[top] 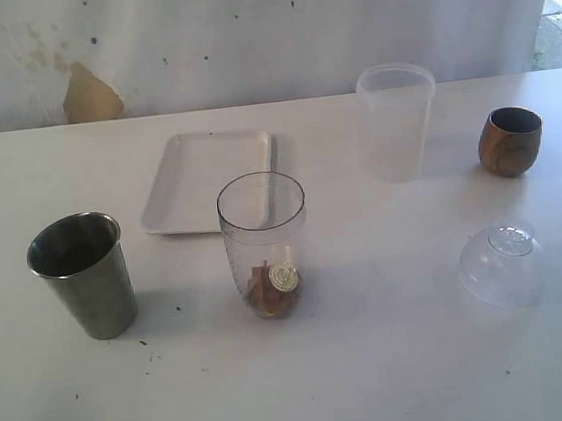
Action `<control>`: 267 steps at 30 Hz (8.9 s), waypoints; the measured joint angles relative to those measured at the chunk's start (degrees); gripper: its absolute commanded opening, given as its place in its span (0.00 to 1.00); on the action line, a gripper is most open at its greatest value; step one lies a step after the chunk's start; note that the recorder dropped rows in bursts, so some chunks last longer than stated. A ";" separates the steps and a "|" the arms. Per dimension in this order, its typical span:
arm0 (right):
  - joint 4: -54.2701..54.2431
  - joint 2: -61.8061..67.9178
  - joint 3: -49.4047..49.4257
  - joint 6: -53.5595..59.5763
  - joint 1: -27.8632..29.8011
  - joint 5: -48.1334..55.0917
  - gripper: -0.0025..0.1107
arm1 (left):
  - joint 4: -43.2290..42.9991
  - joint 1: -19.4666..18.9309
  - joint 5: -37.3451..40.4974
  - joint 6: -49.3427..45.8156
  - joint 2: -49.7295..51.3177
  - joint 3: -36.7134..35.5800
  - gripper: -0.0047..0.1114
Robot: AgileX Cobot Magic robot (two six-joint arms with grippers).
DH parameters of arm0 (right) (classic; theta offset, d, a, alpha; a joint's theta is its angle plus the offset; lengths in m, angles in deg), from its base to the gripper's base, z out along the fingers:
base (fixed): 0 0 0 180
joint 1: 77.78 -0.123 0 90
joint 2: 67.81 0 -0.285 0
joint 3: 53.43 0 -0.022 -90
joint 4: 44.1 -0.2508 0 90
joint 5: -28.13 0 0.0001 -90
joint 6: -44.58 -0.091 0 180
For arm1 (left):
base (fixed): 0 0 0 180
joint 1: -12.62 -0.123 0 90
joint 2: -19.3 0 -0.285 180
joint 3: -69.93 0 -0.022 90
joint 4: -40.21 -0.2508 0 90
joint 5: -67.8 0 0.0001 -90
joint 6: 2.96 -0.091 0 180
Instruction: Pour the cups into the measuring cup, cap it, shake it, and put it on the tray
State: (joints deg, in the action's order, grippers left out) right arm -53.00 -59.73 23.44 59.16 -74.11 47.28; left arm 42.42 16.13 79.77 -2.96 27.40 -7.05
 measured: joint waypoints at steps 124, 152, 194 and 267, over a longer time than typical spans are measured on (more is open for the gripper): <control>-0.18 0.00 0.00 0.66 0.00 0.05 0.02 | -40.38 0.00 -77.96 10.06 106.60 25.70 0.04; -0.18 0.00 0.00 0.66 0.00 0.14 0.02 | -47.18 13.03 -60.25 17.85 107.97 57.45 0.04; -0.18 0.00 0.00 0.66 0.00 0.14 0.02 | -52.79 13.03 -65.93 0.00 109.93 60.86 0.04; -0.18 0.00 0.00 0.66 0.00 0.14 0.02 | -55.36 13.03 -62.61 -41.14 109.93 61.23 0.04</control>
State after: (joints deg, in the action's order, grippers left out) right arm -53.18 -59.73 23.44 59.82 -74.11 47.43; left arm -12.95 29.16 17.16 -44.10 137.33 54.18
